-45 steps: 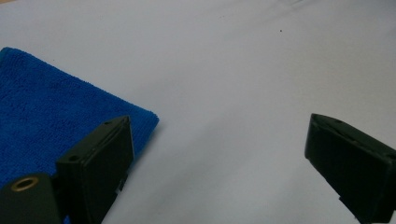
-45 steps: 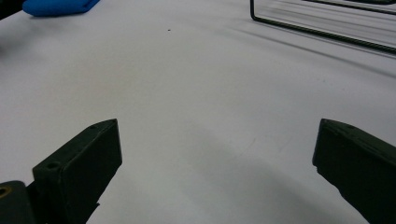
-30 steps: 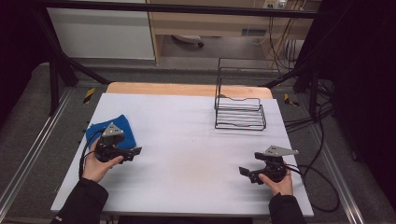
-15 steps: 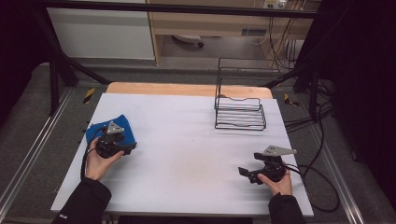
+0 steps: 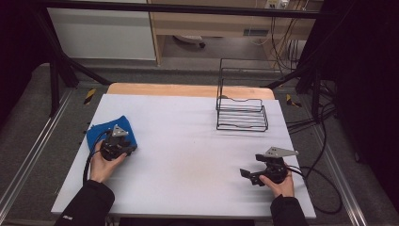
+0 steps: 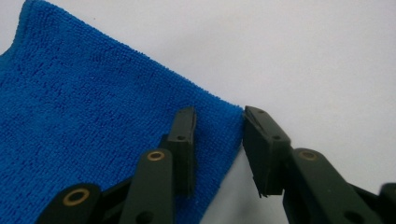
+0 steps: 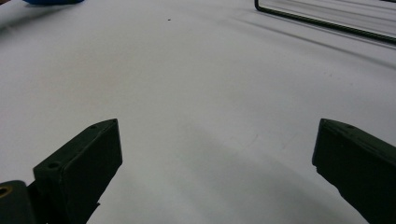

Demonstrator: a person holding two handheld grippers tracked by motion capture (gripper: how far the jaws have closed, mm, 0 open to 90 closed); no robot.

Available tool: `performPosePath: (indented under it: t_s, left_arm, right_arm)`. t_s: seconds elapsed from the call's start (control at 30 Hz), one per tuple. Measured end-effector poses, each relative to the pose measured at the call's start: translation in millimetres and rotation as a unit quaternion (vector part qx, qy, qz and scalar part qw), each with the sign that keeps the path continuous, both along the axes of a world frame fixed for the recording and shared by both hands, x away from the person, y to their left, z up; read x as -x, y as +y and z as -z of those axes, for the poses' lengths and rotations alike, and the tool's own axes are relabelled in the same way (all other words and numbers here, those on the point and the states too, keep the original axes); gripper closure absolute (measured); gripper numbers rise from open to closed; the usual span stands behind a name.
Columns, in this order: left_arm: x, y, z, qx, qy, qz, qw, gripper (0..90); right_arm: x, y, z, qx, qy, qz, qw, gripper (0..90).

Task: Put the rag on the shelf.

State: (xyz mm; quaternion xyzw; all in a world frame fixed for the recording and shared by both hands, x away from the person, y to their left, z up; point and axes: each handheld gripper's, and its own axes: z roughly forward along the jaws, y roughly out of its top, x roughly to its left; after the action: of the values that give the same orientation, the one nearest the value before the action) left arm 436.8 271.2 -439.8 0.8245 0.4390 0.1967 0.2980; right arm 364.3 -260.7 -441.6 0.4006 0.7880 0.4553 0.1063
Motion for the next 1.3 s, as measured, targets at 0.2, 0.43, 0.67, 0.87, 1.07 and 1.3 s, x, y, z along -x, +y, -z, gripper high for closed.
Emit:
performPosePath:
  t_s: [0.2, 0.43, 0.67, 0.87, 1.07, 1.3]
  left_arm:
    - [-0.5, -1.2, 0.9, -0.012, -0.006, -0.008, 0.9999, 74.2]
    - [-1.3, -1.1, 0.6, -0.006, -0.007, -0.013, 0.9999, 84.0]
    - [0.5, 4.8, -3.9, 0.028, -0.002, -0.02, 0.9994, 85.9]
    - [6.4, 7.6, -13.0, 0.046, -0.01, -0.021, 0.9987, 86.1]
    - [13.2, 6.7, -17.6, 0.061, -0.007, -0.016, 0.998, 86.1]
    - [26.0, -5.2, -21.0, 0.079, -0.004, 0.003, 0.9969, 86.1]
  right_arm:
    - [-0.2, 0.1, 0.1, 0.0, 0.0, 0.0, 1.0, 2.2]
    - [-0.1, 0.2, 0.3, 0.001, 0.001, -0.002, 1.0, 2.4]
    - [-0.2, -0.1, 0.0, 0.0, 0.001, -0.004, 1.0, 2.5]
    - [0.0, -0.4, -0.5, -0.002, 0.0, -0.003, 1.0, 2.5]
    - [0.0, -0.2, -0.5, -0.002, 0.001, -0.004, 1.0, 2.5]
    - [0.2, -0.2, -0.7, -0.003, 0.002, -0.003, 1.0, 2.5]
